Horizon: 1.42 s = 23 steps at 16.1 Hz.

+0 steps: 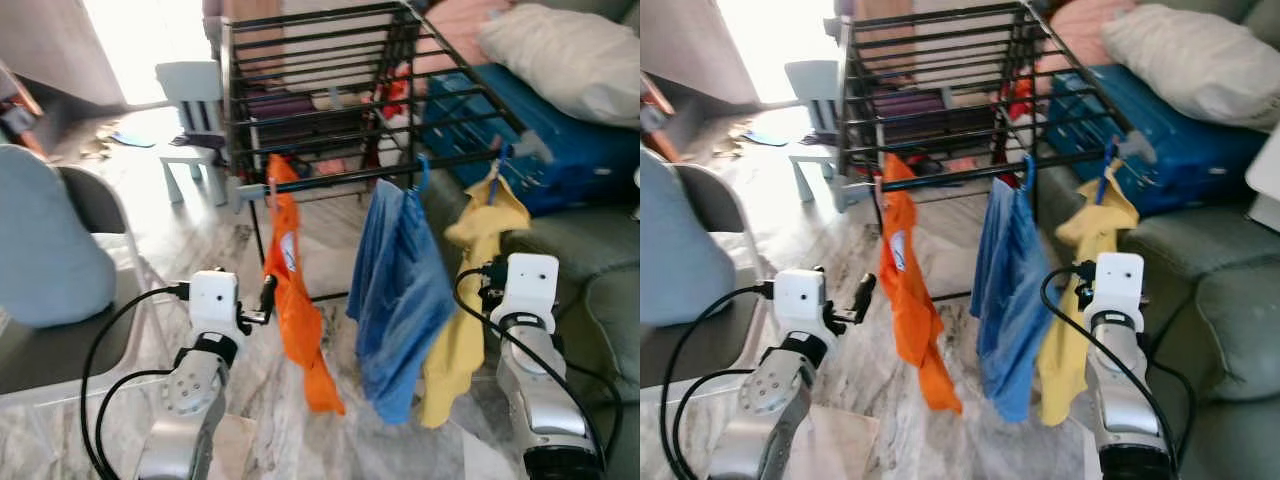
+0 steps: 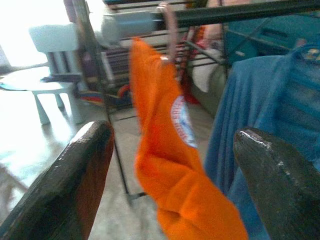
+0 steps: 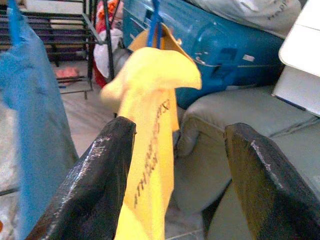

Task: Hang hanger

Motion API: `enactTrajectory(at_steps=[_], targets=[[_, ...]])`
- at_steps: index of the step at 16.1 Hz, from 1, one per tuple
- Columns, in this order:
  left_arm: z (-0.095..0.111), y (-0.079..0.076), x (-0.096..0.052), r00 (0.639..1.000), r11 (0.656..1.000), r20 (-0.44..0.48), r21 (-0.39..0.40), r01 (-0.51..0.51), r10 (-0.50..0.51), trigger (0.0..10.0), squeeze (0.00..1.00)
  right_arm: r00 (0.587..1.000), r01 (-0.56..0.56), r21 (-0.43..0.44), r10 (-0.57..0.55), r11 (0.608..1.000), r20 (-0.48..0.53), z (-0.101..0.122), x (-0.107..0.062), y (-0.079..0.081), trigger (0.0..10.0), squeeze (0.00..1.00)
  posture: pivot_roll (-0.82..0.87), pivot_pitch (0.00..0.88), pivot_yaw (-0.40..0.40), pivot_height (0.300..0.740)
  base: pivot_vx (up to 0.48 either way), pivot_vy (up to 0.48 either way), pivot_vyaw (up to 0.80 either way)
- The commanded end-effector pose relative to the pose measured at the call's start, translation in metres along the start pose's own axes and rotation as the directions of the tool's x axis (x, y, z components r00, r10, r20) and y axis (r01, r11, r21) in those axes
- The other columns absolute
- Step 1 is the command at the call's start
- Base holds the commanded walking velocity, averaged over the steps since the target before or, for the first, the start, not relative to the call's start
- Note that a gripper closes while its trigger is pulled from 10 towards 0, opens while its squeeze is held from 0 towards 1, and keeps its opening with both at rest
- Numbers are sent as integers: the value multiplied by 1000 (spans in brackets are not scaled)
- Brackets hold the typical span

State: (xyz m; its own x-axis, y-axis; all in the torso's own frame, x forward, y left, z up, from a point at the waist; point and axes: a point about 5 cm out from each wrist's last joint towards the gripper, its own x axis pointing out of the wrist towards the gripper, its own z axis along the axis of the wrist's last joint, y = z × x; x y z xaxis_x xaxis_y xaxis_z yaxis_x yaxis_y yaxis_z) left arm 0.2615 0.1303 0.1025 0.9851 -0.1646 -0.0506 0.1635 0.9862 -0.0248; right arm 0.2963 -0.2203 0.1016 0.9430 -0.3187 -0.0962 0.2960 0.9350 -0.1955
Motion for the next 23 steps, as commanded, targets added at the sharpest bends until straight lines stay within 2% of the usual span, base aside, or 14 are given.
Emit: enactTrajectory(at_steps=[1,9,14,16,18,21,23], targets=[[-3,1,-2,1000,1000,-16,-2,7,-7,10000,0,1000,-17,4,17,1000,6,4,0,3,10000,0,-118,7,75,740,262,0,0],[-4,-10,3,998,998,-22,-18,61,-61,10000,0,1000,-26,-11,25,1000,-12,6,6,0,10000,0,-133,0,61,740,291,0,0],[-6,-14,1,997,997,-26,-29,74,-75,10000,0,999,-30,-13,30,999,-24,4,5,1,10000,0,-135,0,56,740,286,0,-618],[-6,-15,2,996,996,-26,-33,79,-80,10000,0,999,-32,-18,32,999,-24,4,6,1,10000,0,-135,0,52,740,0,0,-756],[-8,-13,1,997,997,-38,-54,62,-64,10000,0,998,-47,-24,46,999,-32,3,6,3,10000,0,-134,0,49,740,0,0,0],[-8,-12,1,997,997,-43,-51,56,-58,10000,0,992,-106,-12,105,994,-70,-1,7,9,10000,0,-131,5,46,740,0,0,0],[-7,-11,2,998,997,-43,-48,53,-55,10000,0,977,-189,2,188,982,-100,-2,11,17,10000,0,-129,11,46,740,0,0,0]])
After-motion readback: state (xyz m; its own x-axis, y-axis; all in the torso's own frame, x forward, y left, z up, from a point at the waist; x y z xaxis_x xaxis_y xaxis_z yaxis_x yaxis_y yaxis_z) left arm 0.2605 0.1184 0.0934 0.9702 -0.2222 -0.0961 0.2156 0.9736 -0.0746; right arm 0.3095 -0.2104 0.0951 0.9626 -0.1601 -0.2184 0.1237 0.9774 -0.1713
